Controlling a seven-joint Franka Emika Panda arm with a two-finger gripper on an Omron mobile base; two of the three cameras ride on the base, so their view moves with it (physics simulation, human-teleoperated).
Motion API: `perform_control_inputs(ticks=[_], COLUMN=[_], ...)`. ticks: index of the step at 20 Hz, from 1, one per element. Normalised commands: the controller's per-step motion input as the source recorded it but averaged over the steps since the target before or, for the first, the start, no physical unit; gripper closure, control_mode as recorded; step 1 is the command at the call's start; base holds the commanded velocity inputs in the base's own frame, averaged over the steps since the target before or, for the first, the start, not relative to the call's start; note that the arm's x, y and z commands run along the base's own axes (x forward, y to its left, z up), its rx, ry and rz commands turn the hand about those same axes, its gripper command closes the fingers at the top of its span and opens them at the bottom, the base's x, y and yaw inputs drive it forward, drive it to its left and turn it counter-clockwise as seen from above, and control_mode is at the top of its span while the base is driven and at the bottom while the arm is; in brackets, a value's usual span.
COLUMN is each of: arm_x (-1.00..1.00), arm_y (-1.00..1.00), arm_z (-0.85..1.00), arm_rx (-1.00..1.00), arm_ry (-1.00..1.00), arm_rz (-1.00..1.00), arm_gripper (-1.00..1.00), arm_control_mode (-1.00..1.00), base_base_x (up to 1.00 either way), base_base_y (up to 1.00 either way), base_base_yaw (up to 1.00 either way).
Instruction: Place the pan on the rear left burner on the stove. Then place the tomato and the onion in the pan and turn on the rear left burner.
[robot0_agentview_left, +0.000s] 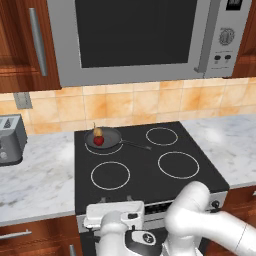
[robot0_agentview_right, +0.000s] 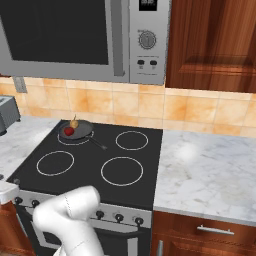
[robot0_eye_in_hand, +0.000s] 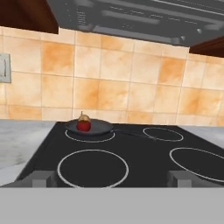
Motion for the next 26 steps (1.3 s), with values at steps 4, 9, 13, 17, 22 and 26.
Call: perform_control_inputs(ticks=[4, 9, 13, 17, 22, 26], arm_x=[-0.27, -0.19, -0.09, 0.00, 0.00, 0.07], arm_y=[0.00, 0.00, 0.00, 0.00, 0.14, 0.29], arm_z=[-0.37, -0.46, -0.49, -0.52, -0.50, -0.47], arm_rx=[-0.03, -0.02, -0.01, 0.00, 0.00, 0.00], arm_ry=[0.00, 0.00, 0.00, 0.00, 0.00, 0.00], arm_rz=[0.00, 0.00, 0.00, 0.00, 0.00, 0.00], arm_gripper=[-1.00, -1.00, -1.00, -1.00, -1.00, -1.00], arm_control_mode=[-1.00, -1.00, -1.00, -1.00, -1.00, -1.00], base_base_x=[0.00, 0.00, 0.00, 0.00, 0.00, 0.00], base_base_y=[0.00, 0.00, 0.00, 0.00, 0.00, 0.00], base_base_yaw=[0.00, 0.00, 0.00, 0.00, 0.00, 0.00])
